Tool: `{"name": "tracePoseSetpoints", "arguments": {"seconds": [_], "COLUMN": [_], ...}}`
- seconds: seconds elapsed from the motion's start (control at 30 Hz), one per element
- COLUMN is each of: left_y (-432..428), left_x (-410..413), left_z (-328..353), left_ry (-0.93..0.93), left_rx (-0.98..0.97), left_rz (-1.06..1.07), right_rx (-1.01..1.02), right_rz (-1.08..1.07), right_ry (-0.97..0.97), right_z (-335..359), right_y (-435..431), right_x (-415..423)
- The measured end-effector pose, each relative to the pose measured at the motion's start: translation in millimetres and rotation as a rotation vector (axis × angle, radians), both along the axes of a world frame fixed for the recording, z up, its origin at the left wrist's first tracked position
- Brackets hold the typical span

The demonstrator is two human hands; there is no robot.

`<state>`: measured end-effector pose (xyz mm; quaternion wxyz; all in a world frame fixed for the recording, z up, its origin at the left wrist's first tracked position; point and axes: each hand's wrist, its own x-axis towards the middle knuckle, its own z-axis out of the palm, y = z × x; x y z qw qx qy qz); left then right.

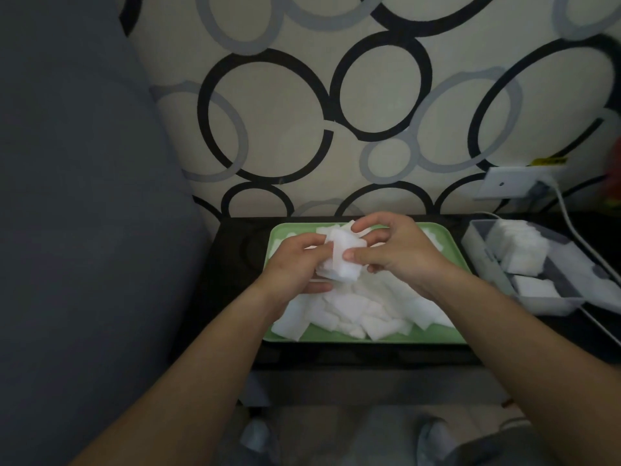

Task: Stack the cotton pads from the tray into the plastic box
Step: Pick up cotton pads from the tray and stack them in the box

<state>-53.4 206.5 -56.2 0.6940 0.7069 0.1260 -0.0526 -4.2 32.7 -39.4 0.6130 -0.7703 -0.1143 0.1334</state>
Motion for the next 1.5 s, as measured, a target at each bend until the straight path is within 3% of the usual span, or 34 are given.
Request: {"name": "tracePoseSetpoints", "arguments": {"seconds": [0.2,0.37,0.57,0.8,0.9,1.0,1.13,1.3,1.5], "left_y": [-10,-22,-48,-97,-126,-168,-223,-275,-307], "left_x": [1,4,11,25,32,47,74,120,139], "left_z": [8,3,3,6,4,2,9,-1,-15], "left_ry": [0.057,-0.033,-0.109,-0.178,-0.251,-0.350,-0.483,-0.396,-0.359], "left_rx": [-0.055,0.061,0.048,0.151,0.304,0.439,0.709,1.046,1.294], "left_rz": [0.009,-0.087,-0.159,-0.159,-0.170,-0.222,-0.498,-0.834,-1.085], "right_rx": [-0.111,-0.195,-0.134,-0.200,-0.137,-0.242,-0.393,-0.399,-0.372], "right_rz": [-0.045,-0.080,0.108,0.026,-0.114,-0.221,-0.336,-0.390,-0.299], "right_ry": [-0.087,-0.188,-0.135,-0.198,-0.164,-0.186,-0.203,-0.230,-0.191], "right_z": [-2,-7,-5,15,25,29,23,22,20], "right_y": [-6,-18,-53,-123,-161,-201,-246,-281,-293], "right_x": [2,8,13,19,25,39,58,68,74]}}
